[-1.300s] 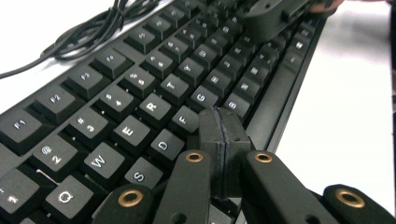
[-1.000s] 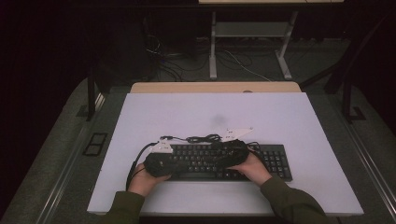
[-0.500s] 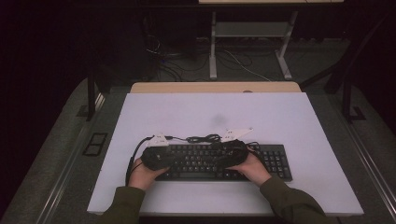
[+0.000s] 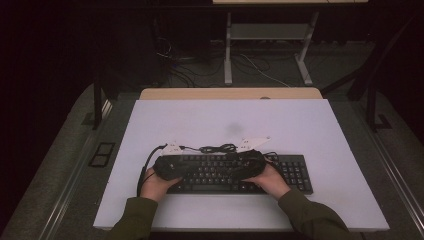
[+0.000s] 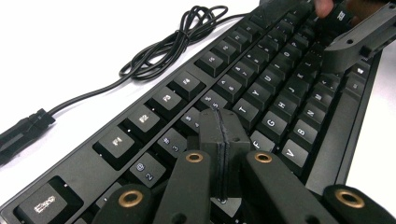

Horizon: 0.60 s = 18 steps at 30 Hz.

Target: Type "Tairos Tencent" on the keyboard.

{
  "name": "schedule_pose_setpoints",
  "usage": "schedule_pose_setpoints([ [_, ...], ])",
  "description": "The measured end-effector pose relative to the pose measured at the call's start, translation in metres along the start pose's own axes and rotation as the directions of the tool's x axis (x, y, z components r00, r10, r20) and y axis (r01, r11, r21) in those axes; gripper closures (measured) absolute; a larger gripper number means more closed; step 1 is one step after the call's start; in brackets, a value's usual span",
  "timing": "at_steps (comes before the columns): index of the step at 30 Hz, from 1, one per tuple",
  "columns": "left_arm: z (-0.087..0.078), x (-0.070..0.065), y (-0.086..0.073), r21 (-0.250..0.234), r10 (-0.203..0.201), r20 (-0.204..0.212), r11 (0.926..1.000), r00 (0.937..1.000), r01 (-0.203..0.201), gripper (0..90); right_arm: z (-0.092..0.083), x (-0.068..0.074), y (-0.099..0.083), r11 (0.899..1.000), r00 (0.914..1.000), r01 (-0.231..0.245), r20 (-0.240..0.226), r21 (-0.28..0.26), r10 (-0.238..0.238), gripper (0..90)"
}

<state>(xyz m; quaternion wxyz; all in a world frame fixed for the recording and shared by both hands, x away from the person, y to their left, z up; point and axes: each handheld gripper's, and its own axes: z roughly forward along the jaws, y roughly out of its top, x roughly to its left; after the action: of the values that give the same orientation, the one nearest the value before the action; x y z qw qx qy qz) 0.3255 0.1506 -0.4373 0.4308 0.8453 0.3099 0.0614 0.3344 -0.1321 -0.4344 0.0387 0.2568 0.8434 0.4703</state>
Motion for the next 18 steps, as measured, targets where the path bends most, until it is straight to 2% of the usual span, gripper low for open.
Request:
schedule_pose_setpoints([
  [7,0.0011,0.0007,-0.0005,0.010,0.010,0.001,0.9999,1.0000,-0.010,89.0,0.0007,0.0004,-0.0002,1.000,1.0000,0.001,0.000,0.000,-0.001,32.8],
  [10,0.0025,0.0007,-0.0017,0.007,-0.006,0.008,1.0000,1.0000,0.005,88.9,0.0006,0.0003,-0.0003,1.000,1.0000,0.000,0.001,0.001,0.000,32.8],
  [18,0.0024,0.0006,-0.0019,0.008,-0.004,0.010,1.0000,0.9999,0.004,89.0,0.0009,0.0006,-0.0005,1.000,1.0000,0.001,0.000,0.003,-0.001,32.8],
])
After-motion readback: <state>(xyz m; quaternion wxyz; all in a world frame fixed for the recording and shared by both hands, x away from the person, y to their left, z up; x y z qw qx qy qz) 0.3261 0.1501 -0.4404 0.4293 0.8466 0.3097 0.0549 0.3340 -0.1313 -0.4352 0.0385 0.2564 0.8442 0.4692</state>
